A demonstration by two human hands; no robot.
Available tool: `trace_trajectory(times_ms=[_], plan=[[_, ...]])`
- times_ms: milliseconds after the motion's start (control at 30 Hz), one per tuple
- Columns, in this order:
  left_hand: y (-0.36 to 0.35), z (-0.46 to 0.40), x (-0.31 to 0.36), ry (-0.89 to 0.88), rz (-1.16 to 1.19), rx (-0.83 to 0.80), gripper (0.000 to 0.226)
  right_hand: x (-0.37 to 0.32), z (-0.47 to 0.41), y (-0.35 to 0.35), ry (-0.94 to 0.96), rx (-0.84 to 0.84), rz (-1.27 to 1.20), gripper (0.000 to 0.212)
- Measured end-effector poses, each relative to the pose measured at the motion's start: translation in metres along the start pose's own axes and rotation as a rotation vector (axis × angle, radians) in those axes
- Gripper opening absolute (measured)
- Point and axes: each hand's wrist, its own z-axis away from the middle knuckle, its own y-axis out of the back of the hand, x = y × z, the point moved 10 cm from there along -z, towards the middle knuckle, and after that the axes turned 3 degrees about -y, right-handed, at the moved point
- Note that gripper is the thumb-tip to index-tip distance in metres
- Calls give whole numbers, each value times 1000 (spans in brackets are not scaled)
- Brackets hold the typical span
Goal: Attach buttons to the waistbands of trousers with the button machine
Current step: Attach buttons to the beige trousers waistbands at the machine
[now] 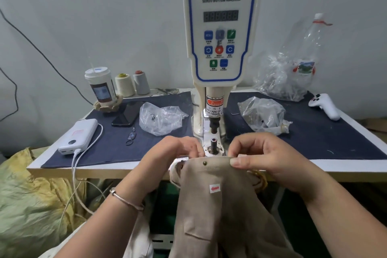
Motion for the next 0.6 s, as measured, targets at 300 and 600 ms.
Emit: trace_trajectory(times_ms=[300, 600], plan=[[6, 44, 74, -284, -366, 96, 23, -51, 13, -33, -21, 202, 401, 8], [6, 65, 86, -445, 50, 63, 7, -3, 50, -8, -110, 22, 380, 80]])
